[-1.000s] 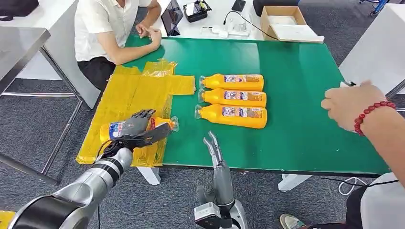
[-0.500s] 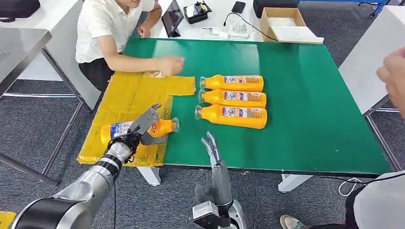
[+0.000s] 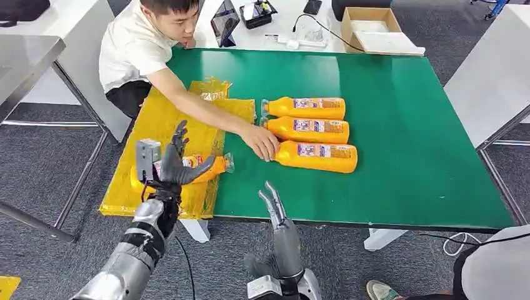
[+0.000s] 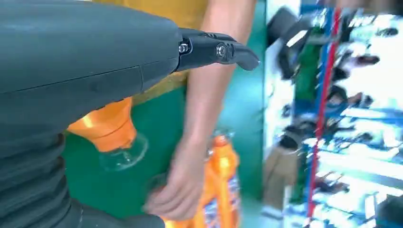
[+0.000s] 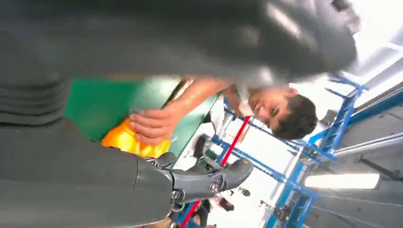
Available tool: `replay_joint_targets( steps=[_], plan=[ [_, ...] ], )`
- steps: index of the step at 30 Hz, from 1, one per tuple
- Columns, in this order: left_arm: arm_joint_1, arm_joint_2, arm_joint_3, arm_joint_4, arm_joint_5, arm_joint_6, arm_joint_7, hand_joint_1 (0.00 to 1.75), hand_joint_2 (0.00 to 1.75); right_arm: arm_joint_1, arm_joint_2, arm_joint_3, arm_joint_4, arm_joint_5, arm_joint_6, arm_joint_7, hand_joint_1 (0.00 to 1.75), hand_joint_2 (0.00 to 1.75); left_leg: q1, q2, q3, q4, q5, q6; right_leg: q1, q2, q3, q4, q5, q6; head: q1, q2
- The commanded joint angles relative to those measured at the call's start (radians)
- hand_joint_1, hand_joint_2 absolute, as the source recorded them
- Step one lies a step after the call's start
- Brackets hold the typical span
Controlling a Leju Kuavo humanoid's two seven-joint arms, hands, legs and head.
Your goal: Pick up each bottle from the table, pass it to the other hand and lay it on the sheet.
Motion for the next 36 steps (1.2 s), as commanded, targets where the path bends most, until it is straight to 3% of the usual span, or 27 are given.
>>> replay_joint_targets(
  steps=[1, 5, 8, 9, 10, 11, 13, 20, 21, 22, 25, 29, 36],
  plan=[
    [0.291, 0.087, -0.217, -0.548, 0.333, 0.047, 0.048, 0.0, 1.75, 0.057, -0.011, -0.376, -0.012, 0.183, -0.035, 0.01, 0.0, 1.75, 0.0, 0.003, 0.001, -0.001, -0.001, 0.0, 0.0, 0.002, 0.0, -0.001, 0.0, -0.001, 0.0, 0.0],
    [0.282, 0.091, -0.218, -0.537, 0.338, 0.05, 0.048, 0.0, 1.75, 0.057, -0.003, -0.38, -0.007, 0.185, -0.035, 0.004, 0.0, 1.75, 0.0, 0.001, 0.002, 0.0, -0.002, -0.001, 0.0, 0.0, 0.001, -0.001, -0.001, -0.002, 0.0, 0.0],
    [0.335, 0.101, -0.219, -0.611, 0.362, 0.036, 0.018, 0.0, 1.75, 0.04, 0.019, -0.548, 0.028, 0.405, -0.035, 0.085, 0.0, 1.75, 0.0, 0.002, 0.001, 0.0, -0.002, -0.001, 0.0, 0.001, 0.001, -0.001, -0.001, -0.002, 0.0, 0.0],
    [0.351, 0.103, -0.218, -0.629, 0.362, 0.036, 0.018, 0.0, 0.0, 0.016, 0.007, -0.588, 0.068, 0.503, -0.035, 0.136, 0.0, 1.75, -0.001, 0.002, 0.001, -0.001, -0.002, -0.001, 0.0, 0.001, 0.0, -0.001, 0.0, -0.001, -0.001, 0.0],
    [0.361, 0.106, -0.221, -0.638, 0.353, 0.037, 0.019, 0.0, 0.0, -0.004, 0.001, -0.629, 0.099, 0.565, -0.035, 0.139, 0.0, 1.75, 0.0, 0.004, 0.006, -0.001, -0.004, -0.002, 0.0, 0.002, 0.004, -0.001, -0.002, -0.003, 0.0, 0.0],
    [0.363, 0.108, -0.223, -0.637, 0.332, 0.045, 0.017, 0.0, 0.0, -0.031, -0.005, -0.66, 0.15, 0.6, -0.035, 0.15, 0.0, 1.75, -0.001, 0.003, 0.002, -0.002, -0.001, 0.0, 0.0, 0.002, 0.001, -0.002, 0.0, -0.001, -0.001, 0.0],
    [0.358, 0.105, -0.224, -0.622, 0.317, 0.056, 0.014, 0.0, 0.0, -0.068, -0.017, -0.685, 0.209, 0.596, -0.035, 0.139, 0.0, 1.75, 0.0, 0.002, 0.003, -0.002, -0.001, 0.0, 0.0, 0.001, 0.003, -0.003, 0.0, -0.001, 0.0, 0.0],
    [0.358, 0.105, -0.224, -0.622, 0.317, 0.056, 0.014, 0.0, 0.0, -0.068, -0.017, -0.685, 0.209, 0.596, -0.035, 0.139, 0.0, 1.75, 0.0, 0.002, 0.002, -0.001, -0.002, 0.0, 0.0, 0.001, 0.002, -0.002, 0.0, -0.001, 0.0, 0.0],
    [0.35, 0.101, -0.222, -0.611, 0.311, 0.062, 0.011, 0.0, 0.0, -0.065, -0.011, -0.693, 0.198, 0.685, -0.035, 0.189, 0.0, 1.75, 0.0, 0.003, 0.004, -0.001, -0.003, -0.001, 0.001, 0.002, 0.004, -0.002, -0.001, -0.002, 0.0, 0.0],
    [0.349, 0.103, -0.225, -0.608, 0.295, 0.068, 0.007, 0.0, 1.75, -0.092, -0.028, -0.681, 0.253, 0.729, -0.035, 0.248, 0.0, 1.75, 0.0, 0.002, 0.003, -0.001, -0.002, 0.0, 0.0, 0.001, 0.002, -0.002, -0.001, -0.001, 0.0, 0.0],
    [0.358, 0.107, -0.233, -0.599, 0.257, 0.076, -0.001, 0.0, 1.75, -0.191, -0.087, -0.657, 0.439, 0.719, -0.035, 0.303, 0.0, 1.75, 0.0, 0.003, 0.005, -0.001, -0.003, -0.001, 0.001, 0.002, 0.005, -0.002, -0.001, -0.002, 0.0, 0.0],
    [0.363, 0.105, -0.232, -0.603, 0.265, 0.077, -0.003, 0.0, 1.75, -0.243, -0.106, -0.64, 0.538, 0.726, -0.035, 0.324, 0.0, 1.75, 0.0, 0.003, 0.004, -0.002, -0.002, 0.0, 0.001, 0.002, 0.004, -0.003, 0.0, -0.001, 0.0, 0.0],
    [0.329, 0.093, -0.255, -0.567, 0.264, 0.076, 0.008, 0.0, 1.75, -0.363, -0.11, -0.58, 0.669, 0.874, -0.035, 0.464, 0.0, 1.75, -0.001, 0.002, 0.001, -0.001, -0.001, 0.0, 0.0, 0.001, 0.001, -0.001, 0.0, -0.001, -0.001, 0.0]
  ],
)
